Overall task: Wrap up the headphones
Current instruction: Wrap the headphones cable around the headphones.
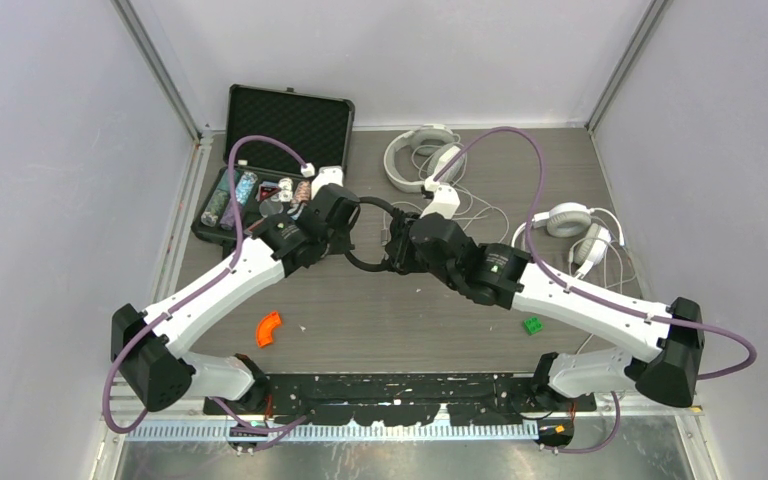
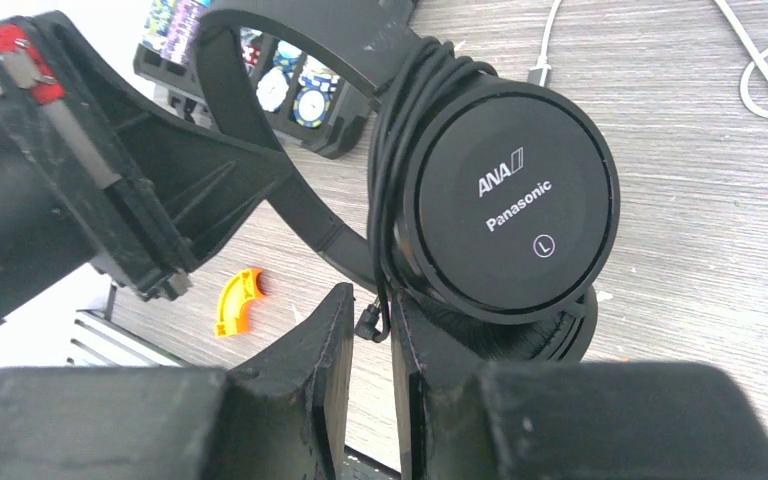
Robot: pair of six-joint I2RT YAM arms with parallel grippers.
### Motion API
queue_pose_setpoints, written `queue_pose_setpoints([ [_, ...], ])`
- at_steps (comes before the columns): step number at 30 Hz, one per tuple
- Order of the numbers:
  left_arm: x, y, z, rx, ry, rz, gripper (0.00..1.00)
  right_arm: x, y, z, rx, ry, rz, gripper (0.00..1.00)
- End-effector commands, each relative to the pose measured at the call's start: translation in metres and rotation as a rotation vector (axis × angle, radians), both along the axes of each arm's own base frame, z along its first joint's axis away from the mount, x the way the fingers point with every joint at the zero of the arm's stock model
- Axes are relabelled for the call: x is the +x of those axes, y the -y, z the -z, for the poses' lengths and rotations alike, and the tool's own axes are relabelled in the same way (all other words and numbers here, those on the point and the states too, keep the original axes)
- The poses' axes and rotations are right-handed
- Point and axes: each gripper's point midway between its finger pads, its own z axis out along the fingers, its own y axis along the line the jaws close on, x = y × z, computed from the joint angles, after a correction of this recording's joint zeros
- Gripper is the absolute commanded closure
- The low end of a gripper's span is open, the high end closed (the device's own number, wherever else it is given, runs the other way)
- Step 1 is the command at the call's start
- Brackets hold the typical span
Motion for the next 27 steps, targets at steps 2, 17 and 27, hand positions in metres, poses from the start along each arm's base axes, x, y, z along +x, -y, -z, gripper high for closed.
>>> queue_pose_setpoints([
  [2, 0.010, 0.007, -0.022, -0.049, 0.056, -0.018, 1.00, -0.004, -0.002, -0.031, 0.114, 0.038, -0.001, 0.74],
  [17, 0.007, 0.005, -0.022, -0.042, 0.049, -0.019, 1.00, -0.006, 0.008, -0.039, 0.125, 0.049, 0.026, 0.75],
  [27, 0.006, 0.005, -0.024, -0.050, 0.047, -0.019, 1.00, -0.007, 0.002, -0.019, 0.062, 0.053, -0.002, 1.00],
])
